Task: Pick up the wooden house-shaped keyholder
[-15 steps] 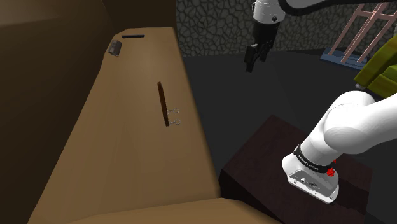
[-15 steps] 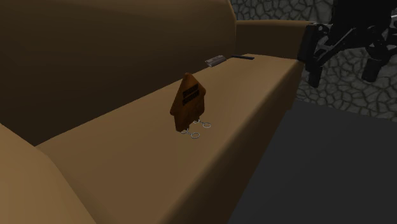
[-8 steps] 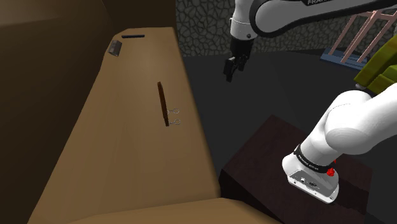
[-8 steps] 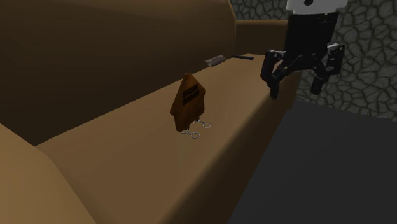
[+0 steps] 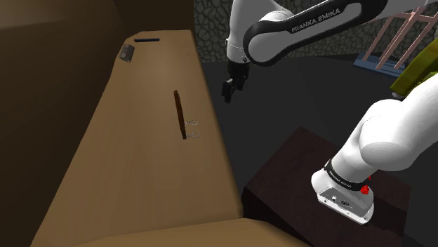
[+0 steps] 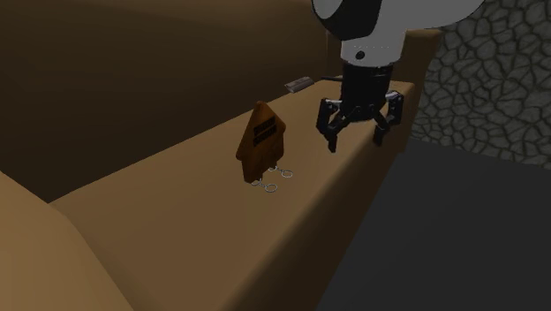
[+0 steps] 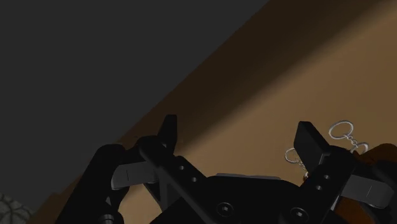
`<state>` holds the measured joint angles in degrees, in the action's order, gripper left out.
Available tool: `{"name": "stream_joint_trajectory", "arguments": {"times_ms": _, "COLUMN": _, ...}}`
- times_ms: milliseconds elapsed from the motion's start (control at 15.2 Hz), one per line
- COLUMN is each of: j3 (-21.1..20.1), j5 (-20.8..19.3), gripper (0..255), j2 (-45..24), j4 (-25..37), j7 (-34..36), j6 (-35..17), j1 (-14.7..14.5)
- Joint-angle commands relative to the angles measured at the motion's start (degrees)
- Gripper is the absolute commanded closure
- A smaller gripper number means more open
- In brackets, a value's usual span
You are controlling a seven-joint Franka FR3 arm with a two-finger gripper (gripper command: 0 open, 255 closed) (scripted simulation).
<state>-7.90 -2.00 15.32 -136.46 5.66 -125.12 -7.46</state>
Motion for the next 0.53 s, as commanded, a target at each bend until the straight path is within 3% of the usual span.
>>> {"name": "stream_joint_trajectory", "arguments": {"times_ms": 0, "j3": -0.8, "j5": -0.1, "gripper": 0, "j2": -3.9, "j4": 1.7, "j7": 0.1, "j6": -3.0, "j1": -0.6}}
{"name": "stream_joint_trajectory", "arguments": {"times_ms": 462, "j3": -3.2, "j5": -1.8, "gripper": 0, "j2": -17.5, "j4": 9.1, "j7": 0.8, "j6": -11.2, "j1": -2.5}}
